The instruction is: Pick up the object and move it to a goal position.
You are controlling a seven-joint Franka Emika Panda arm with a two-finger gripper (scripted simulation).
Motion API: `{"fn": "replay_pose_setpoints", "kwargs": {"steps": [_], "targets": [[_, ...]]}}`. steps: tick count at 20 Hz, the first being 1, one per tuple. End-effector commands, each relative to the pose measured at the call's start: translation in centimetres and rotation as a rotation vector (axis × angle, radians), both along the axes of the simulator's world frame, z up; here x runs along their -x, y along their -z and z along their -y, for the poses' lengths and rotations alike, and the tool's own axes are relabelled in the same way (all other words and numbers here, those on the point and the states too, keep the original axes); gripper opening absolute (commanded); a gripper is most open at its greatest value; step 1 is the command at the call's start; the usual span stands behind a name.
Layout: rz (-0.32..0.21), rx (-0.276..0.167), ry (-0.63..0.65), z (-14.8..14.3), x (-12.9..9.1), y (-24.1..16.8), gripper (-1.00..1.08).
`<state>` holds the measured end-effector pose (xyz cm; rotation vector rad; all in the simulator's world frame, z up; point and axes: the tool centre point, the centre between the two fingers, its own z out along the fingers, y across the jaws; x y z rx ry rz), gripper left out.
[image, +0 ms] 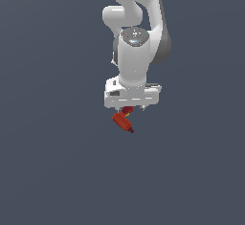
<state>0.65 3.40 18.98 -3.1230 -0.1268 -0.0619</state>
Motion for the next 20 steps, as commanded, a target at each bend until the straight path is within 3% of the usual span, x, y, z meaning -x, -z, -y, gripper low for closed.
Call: {"fn": "replay_pose_setpoints", "kwargs": {"steps": [1, 11, 20], "targets": [[0.000, 0.000, 0.000, 0.0, 0.0, 0.0, 1.08], [-0.009, -0.010, 0.024, 0.5, 0.2, 0.2, 1.08], [-0.004, 0.018, 0.068, 0.5, 0.6, 1.6, 1.08]]}}
